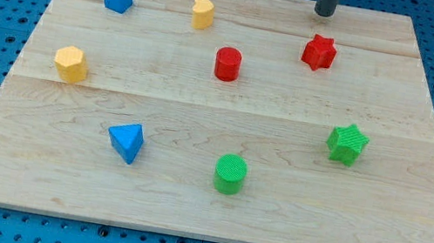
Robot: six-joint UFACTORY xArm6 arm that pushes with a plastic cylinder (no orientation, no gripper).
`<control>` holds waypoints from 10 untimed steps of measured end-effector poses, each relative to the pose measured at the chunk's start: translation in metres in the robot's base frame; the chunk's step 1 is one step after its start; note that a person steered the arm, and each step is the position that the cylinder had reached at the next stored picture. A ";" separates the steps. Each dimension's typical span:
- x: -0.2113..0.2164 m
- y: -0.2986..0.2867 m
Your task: Place the yellow heart in between the red circle and blue cube
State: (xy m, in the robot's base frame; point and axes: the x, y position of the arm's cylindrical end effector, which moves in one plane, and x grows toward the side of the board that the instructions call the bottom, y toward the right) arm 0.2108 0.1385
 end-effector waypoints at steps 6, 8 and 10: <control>0.003 -0.017; 0.061 -0.064; 0.030 -0.140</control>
State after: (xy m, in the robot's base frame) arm 0.2412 -0.0011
